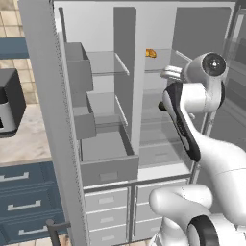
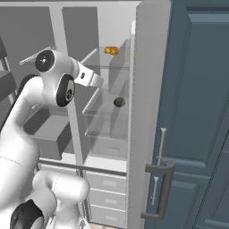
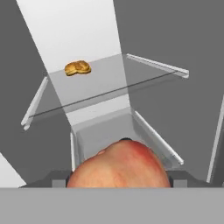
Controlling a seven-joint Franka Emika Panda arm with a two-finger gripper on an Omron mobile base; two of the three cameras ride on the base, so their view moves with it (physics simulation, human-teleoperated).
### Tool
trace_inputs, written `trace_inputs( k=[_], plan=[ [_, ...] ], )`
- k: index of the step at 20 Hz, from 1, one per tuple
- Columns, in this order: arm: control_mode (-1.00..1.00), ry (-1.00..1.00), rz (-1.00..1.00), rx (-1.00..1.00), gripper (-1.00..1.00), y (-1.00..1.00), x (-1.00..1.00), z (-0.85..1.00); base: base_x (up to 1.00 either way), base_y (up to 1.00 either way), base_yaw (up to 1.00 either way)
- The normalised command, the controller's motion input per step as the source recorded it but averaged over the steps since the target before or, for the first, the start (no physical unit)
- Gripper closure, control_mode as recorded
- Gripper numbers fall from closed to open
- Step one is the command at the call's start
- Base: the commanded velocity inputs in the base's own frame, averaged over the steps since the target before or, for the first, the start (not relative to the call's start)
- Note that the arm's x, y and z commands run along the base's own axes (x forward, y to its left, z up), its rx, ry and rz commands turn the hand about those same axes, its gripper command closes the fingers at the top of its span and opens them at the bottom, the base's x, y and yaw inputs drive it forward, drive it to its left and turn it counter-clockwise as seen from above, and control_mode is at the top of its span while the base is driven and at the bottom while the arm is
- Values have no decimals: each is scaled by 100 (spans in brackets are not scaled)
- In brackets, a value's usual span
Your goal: Take the peach and squash from the fridge shelf and place them in the freezer drawer to begin freezing them.
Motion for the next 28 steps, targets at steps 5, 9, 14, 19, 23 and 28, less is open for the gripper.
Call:
trace_inputs(
  k=[5,9,14,19,23,28],
  plan=[
    [-100,11,0,7,100,43,-79,-10,0,0,0],
    [-100,20,0,1,100,72,-39,-28,0,0,0],
    [-100,22,2,0,100,90,-16,-44,0,0,0],
    [-100,21,8,0,100,73,-1,-53,0,0,0],
    [-100,24,18,3,100,41,14,-63,0,0,0],
    [-100,19,29,13,100,7,42,-67,0,0,0]
  ],
)
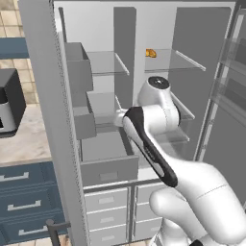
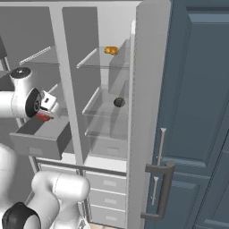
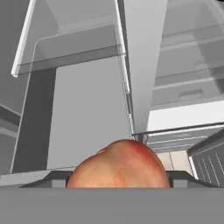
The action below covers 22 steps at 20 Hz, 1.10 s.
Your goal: Take the peach and squash from the fridge shelf and place them in the freezer drawer to begin freezing them.
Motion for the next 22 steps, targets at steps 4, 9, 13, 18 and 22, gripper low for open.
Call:
trace_inputs(
  k=[4,9,13,18,22],
  plan=[
    [-100,19,29,13,100,12,48,-63,0,0,0],
    [-100,22,19,4,100,39,54,-49,0,0,0],
    [-100,21,12,0,100,49,53,-39,0,0,0],
    [-100,9,7,0,100,34,43,-29,0,0,0],
    [-100,0,6,-1,100,10,21,-40,0,0,0]
  ],
)
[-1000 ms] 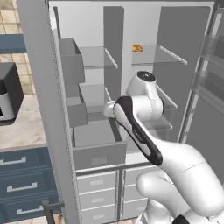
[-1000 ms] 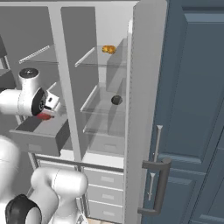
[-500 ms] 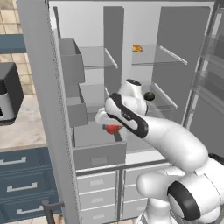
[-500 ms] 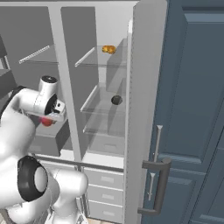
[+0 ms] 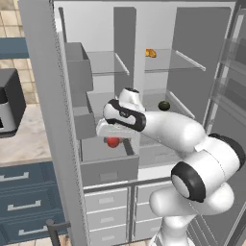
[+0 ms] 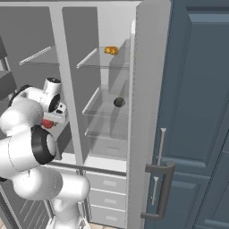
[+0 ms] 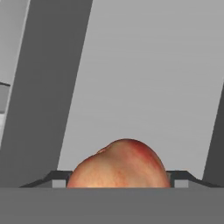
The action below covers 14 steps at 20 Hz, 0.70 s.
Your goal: Take the peach and squash from the fridge shelf and place them in the freezer drawer to begin freezing them.
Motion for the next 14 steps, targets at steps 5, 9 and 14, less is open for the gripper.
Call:
trace_inputs(
  k=[5,9,14],
  plan=[
    [-100,0,5,-2,100,18,12,-45,0,0,0],
    [-100,0,3,-2,100,23,7,-40,0,0,0],
    [-100,0,1,-3,100,18,2,-36,0,0,0]
  ],
)
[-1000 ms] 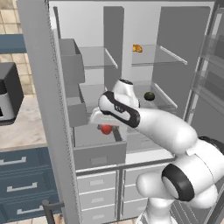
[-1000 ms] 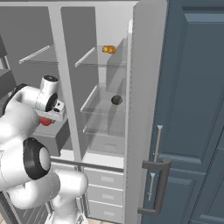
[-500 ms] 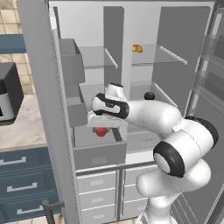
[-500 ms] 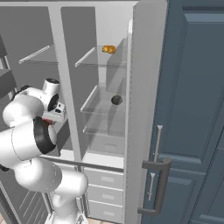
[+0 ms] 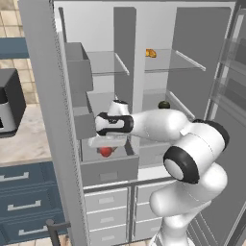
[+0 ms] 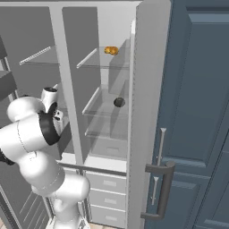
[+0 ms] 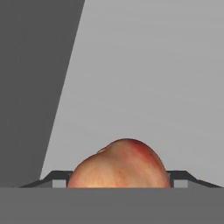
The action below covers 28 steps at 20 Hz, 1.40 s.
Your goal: Take the peach and squash from the fridge shelf and place them in the freezer drawer to begin freezing them.
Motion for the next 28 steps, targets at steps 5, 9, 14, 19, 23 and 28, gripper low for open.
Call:
trace_inputs(
  k=[5,9,14,19,23,28],
  plan=[
    [-100,0,0,-1,100,5,-16,-32,0,0,0],
    [-100,0,0,0,100,0,-56,-18,0,0,0],
    [-100,0,0,0,100,0,-68,-1,0,0,0],
    [-100,0,0,0,100,0,-65,0,0,0,0],
    [-100,2,0,0,100,0,-56,0,0,0,0],
    [-100,4,0,0,-100,0,0,1,0,0,0]
  ],
)
